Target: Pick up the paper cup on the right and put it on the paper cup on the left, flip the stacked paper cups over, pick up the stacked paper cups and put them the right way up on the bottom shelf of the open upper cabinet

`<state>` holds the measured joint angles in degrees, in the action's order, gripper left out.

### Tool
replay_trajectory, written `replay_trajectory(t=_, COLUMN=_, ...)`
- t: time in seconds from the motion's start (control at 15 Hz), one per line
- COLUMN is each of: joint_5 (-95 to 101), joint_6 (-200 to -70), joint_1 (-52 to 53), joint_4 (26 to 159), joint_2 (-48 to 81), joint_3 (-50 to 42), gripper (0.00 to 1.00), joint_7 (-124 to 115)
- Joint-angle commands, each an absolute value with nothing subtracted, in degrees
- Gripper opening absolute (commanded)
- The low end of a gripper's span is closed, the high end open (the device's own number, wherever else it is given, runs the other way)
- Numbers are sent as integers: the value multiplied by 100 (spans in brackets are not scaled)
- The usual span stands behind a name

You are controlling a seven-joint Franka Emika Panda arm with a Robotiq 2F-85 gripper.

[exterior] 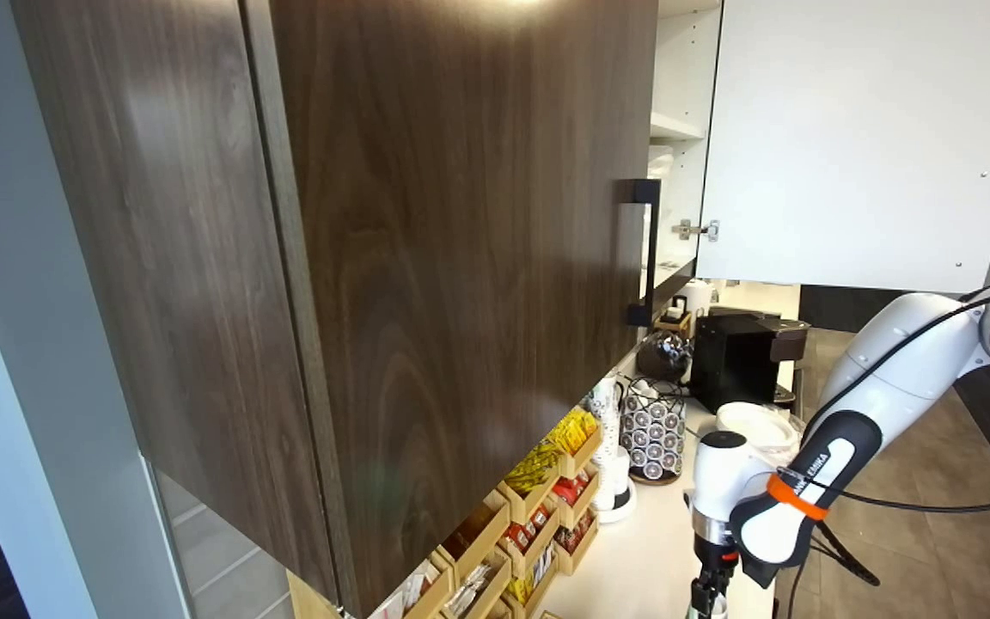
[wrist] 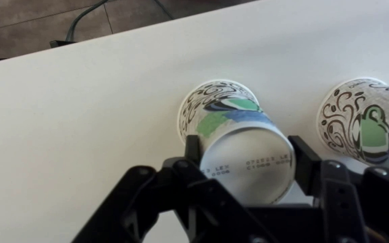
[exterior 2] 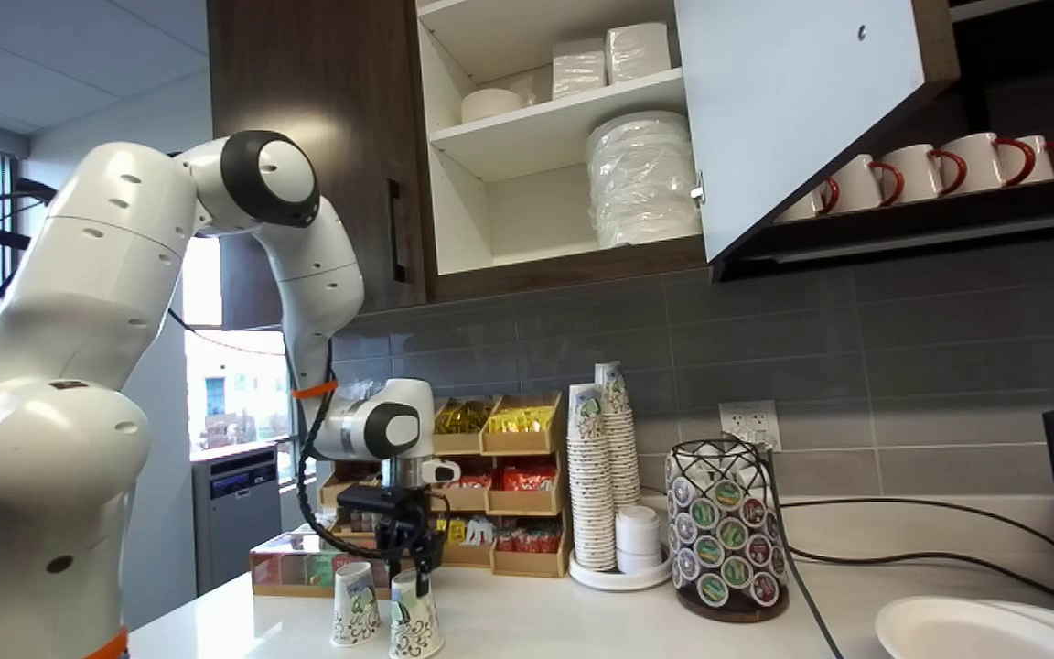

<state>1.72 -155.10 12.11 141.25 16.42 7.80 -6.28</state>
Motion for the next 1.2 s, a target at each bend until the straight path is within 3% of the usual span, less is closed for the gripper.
replay_trajectory(t=0.0, joint_5=678, joint_6=-14861, joint_1=1490, joint_4=14246, joint_2=1013, joint_3=639, gripper=41, joint_7=-1100)
replay_trajectory(t=0.6, joint_5=560, joint_6=-13114, joint_1=1718, joint_4=13897, joint_2=-190, joint_3=1507, gripper=41, joint_7=-961)
replay_trajectory(t=1.13, joint_5=223, joint_6=-13241, joint_1=1900, joint_4=13394, joint_2=212, joint_3=1872, gripper=41, joint_7=-226)
